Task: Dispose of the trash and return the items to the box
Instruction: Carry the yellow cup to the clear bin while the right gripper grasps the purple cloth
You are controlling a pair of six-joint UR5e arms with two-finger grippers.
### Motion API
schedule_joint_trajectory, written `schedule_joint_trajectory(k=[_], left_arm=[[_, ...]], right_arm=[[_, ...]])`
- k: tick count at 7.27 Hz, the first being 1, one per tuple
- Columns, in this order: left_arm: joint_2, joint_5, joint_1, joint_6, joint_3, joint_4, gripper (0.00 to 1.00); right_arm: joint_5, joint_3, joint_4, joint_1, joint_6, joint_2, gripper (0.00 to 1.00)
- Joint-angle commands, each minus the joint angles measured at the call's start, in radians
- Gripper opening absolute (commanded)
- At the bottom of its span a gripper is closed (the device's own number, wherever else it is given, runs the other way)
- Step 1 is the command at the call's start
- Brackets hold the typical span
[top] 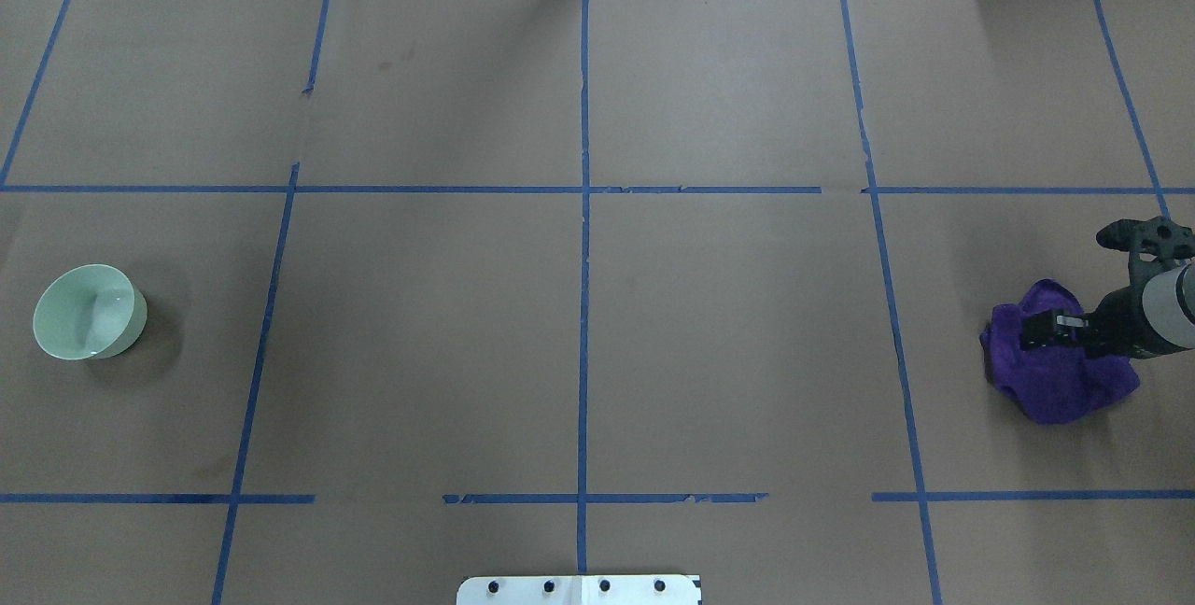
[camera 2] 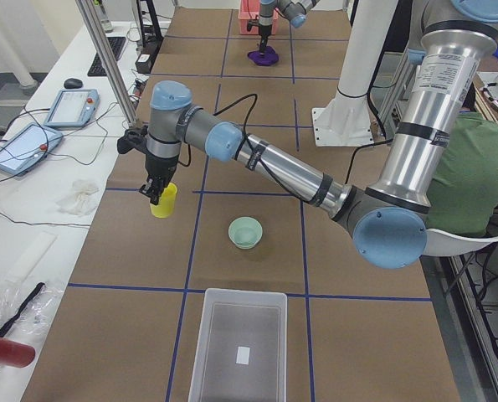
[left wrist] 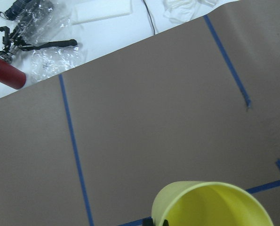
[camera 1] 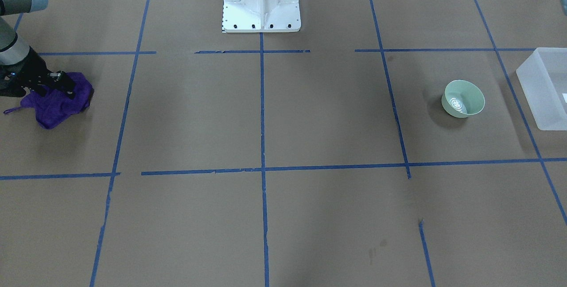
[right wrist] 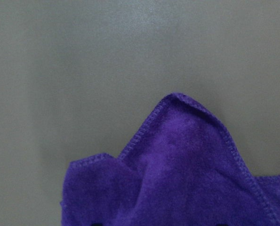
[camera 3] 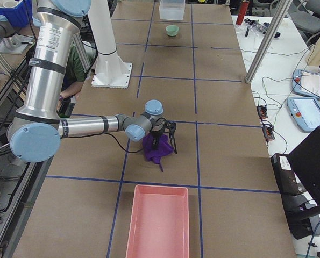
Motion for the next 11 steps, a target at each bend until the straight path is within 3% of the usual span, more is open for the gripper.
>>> schedule_joint_trajectory(k=[1,3,5,6,8,11], left_arm=[[0.000,-0.001,-0.050,0.108,0.058,-0.005,0.00],[0.025,-0.001,-0.075,0.183,0.088,-0.013,0.00],[0.068,-0.001,-0.085,0.192,0.118,-0.086,0.00],[0.071,-0.008,-0.087,0.185,0.148,-0.088,0.00],[0.141,-0.016,-0.084,0.106,0.152,-0.117,0.00],[0.297,-0.050,-0.084,-0.034,0.151,-0.301,0.00]], right_arm=[[-0.008,0.024,-0.002,-0.002,0.002,-0.012,0.00],[0.006,0.061,-0.012,-0.004,-0.006,-0.009,0.00],[0.058,0.186,-0.133,0.030,-0.006,-0.008,0.00],[0.087,0.245,-0.205,0.088,-0.007,-0.003,0.00],[0.183,0.274,-0.210,0.224,-0.012,-0.001,0.00],[0.360,0.290,-0.209,0.431,-0.085,0.022,0.00]])
